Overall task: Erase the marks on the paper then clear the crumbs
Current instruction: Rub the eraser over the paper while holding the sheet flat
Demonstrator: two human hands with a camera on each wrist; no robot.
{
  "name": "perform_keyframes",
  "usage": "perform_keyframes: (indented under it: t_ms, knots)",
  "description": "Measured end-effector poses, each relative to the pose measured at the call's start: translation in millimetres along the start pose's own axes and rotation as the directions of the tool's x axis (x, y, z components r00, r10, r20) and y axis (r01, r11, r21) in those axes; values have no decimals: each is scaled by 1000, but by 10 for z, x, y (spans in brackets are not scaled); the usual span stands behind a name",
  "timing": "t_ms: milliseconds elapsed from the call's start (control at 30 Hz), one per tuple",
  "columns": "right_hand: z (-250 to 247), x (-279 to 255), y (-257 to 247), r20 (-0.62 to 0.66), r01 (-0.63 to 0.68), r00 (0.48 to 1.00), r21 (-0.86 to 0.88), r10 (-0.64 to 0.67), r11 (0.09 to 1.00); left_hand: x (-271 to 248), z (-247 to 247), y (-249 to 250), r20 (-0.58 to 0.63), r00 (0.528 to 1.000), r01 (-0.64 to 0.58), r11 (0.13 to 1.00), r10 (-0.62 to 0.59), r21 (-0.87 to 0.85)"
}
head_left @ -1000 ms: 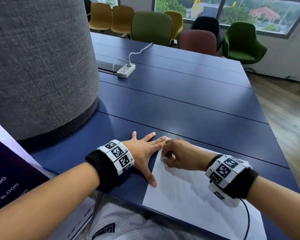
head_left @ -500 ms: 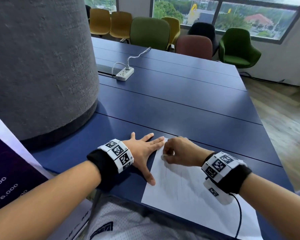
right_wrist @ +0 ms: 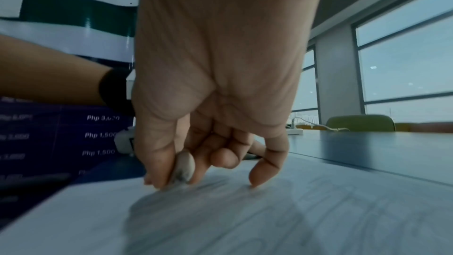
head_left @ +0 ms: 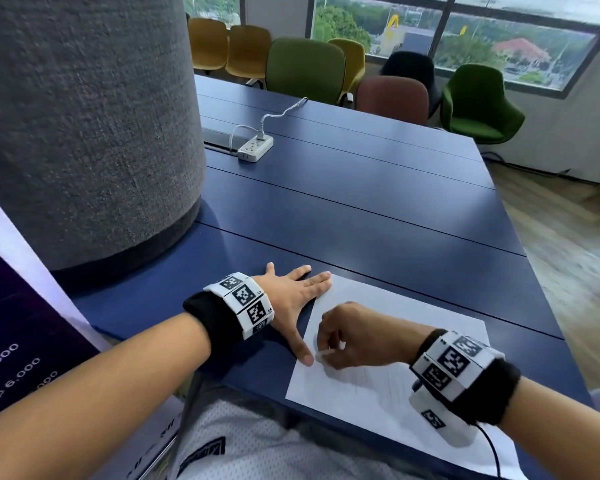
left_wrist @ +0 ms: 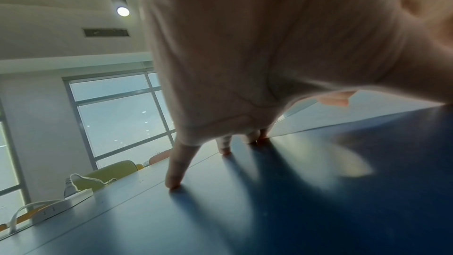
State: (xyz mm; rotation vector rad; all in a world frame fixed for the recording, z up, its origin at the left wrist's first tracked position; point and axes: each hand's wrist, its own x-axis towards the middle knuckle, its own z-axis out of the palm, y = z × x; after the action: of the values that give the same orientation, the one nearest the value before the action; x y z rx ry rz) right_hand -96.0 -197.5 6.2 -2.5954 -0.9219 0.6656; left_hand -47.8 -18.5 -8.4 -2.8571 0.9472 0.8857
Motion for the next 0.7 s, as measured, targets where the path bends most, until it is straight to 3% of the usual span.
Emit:
perform_keyframes:
  t_ms: [233, 433, 600, 700]
  knots:
    - [-63, 101, 188, -95, -104, 990, 14, 105, 994, -10, 40, 15, -137, 987, -76, 993, 88, 91]
    - [-98, 105, 169, -162, -105, 981, 27, 108, 994, -44, 113, 3, -50, 996, -71, 997, 73, 27]
    - [9, 10, 36, -4, -22, 1000, -14, 22, 1000, -65, 104, 15, -13, 998, -54, 998, 54, 15]
    - [-66, 65, 127, -116, -89, 989, 9, 90, 996, -64, 94, 12, -5, 999, -48, 999, 48, -9]
